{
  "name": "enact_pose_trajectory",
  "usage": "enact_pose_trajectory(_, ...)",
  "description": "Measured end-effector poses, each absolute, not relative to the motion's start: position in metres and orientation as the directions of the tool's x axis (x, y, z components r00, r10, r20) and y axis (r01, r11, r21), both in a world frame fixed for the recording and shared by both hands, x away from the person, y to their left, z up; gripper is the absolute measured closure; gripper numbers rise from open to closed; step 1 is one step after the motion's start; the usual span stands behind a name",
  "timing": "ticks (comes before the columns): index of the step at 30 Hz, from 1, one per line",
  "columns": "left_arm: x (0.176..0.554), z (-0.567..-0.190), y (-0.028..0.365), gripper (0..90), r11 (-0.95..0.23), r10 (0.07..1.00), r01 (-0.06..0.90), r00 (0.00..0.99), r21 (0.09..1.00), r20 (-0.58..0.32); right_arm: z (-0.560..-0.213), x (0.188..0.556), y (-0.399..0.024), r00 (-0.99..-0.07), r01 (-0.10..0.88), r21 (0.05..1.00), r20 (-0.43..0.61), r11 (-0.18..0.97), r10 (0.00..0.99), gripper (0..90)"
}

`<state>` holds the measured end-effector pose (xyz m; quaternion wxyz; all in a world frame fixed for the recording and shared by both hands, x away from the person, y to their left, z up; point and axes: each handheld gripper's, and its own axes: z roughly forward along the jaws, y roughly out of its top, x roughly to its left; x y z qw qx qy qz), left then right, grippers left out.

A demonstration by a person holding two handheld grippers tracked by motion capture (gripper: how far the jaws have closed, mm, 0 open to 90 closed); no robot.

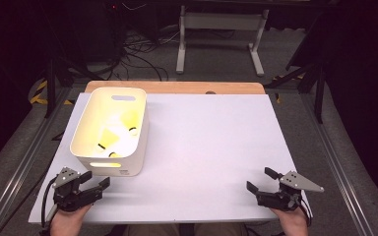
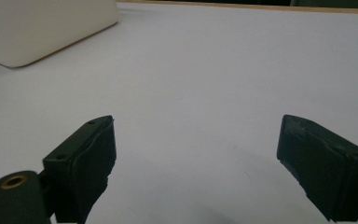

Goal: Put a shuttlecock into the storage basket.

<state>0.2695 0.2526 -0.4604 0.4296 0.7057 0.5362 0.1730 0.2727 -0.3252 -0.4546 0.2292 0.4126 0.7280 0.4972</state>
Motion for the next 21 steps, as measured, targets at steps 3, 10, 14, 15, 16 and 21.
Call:
enact_pose_trajectory(3, 0.2673, -0.4599, 0.2523, 26.5, -0.056, 0.905, 0.597, 0.368, 0.801, -0.211, -0.4548, 0.2731, -0.3251, -0.555, 0.375, 0.912, 0.075, 0.169, 0.828, 12.5)
enact_pose_trajectory(10, 0.2670, -0.4611, 0.2549, 25.6, -0.042, 0.903, 0.602, 0.365, 0.797, -0.228, -0.4547, 0.2728, -0.3248, -0.555, 0.375, 0.912, 0.075, 0.169, 0.828, 12.5)
enact_pose_trajectory(14, 0.2660, -0.4608, 0.2556, 25.3, -0.040, 0.905, 0.599, 0.362, 0.800, -0.225, -0.4548, 0.2729, -0.3249, -0.555, 0.376, 0.911, 0.076, 0.168, 0.829, 12.5)
enact_pose_trajectory(15, 0.2659, -0.4609, 0.2559, 25.3, -0.039, 0.904, 0.599, 0.363, 0.800, -0.228, -0.4548, 0.2730, -0.3249, -0.555, 0.376, 0.911, 0.075, 0.169, 0.828, 12.5)
enact_pose_trajectory(16, 0.2658, -0.4607, 0.2562, 25.2, -0.038, 0.904, 0.598, 0.362, 0.801, -0.228, -0.4548, 0.2730, -0.3248, -0.555, 0.376, 0.911, 0.076, 0.169, 0.828, 12.5)
enact_pose_trajectory(21, 0.2652, -0.4605, 0.2570, 24.8, -0.037, 0.904, 0.593, 0.363, 0.804, -0.226, -0.4549, 0.2733, -0.3248, -0.555, 0.377, 0.911, 0.076, 0.169, 0.829, 12.5)
